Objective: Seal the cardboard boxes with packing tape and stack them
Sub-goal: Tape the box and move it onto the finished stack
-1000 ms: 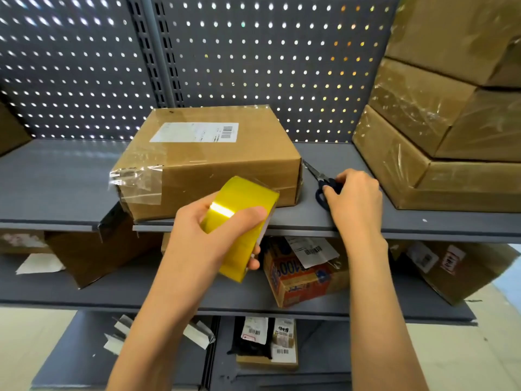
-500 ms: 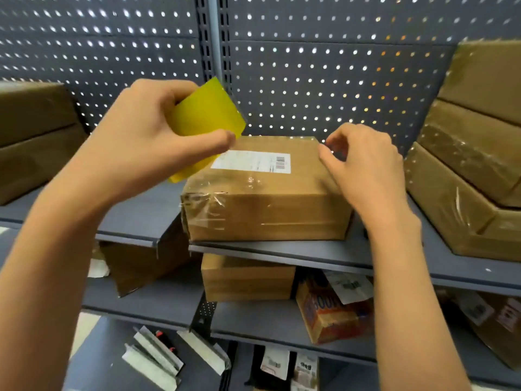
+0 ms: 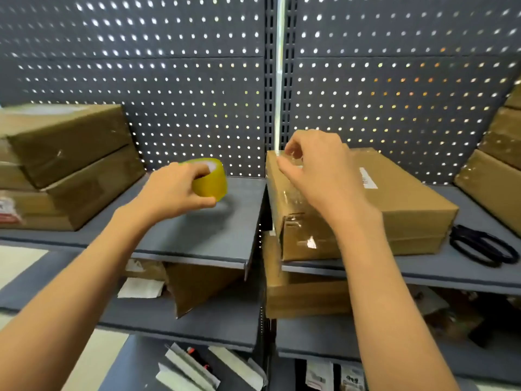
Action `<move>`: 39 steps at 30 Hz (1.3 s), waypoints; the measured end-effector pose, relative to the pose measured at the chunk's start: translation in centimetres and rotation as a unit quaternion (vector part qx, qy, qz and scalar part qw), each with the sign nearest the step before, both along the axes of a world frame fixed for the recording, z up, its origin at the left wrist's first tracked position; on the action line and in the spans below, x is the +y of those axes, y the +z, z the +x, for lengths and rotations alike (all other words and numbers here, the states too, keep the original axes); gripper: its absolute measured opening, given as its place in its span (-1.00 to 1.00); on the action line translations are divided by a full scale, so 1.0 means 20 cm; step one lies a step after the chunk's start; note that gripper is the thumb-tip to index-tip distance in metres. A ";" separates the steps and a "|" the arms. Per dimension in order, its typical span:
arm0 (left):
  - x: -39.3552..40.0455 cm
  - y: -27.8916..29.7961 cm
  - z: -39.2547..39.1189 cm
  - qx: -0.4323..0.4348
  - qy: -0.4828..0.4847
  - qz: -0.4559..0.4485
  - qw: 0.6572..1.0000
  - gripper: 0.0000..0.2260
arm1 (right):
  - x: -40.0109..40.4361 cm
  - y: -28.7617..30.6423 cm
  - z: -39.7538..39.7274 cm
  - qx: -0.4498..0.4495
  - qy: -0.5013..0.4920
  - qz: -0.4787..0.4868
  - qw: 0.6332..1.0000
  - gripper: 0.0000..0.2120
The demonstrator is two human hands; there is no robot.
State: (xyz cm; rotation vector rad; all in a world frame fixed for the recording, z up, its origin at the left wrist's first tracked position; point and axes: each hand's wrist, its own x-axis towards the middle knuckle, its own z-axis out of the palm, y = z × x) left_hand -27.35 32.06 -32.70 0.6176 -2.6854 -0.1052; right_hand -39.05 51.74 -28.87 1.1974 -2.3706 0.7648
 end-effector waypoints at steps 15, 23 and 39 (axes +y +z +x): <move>-0.13 -0.18 -0.05 0.037 -0.048 -0.119 0.991 -0.64 | -0.03 -0.03 0.16 0.033 -0.084 0.039 0.995 -0.79; 0.18 0.06 -0.14 0.201 -0.092 -0.183 0.958 -0.77 | 0.15 0.00 0.05 0.076 -0.113 0.058 0.989 -0.78; 0.64 0.05 -0.26 0.154 -0.030 -0.166 0.974 -0.75 | 0.46 -0.07 -0.30 0.043 -0.046 0.080 0.995 -0.74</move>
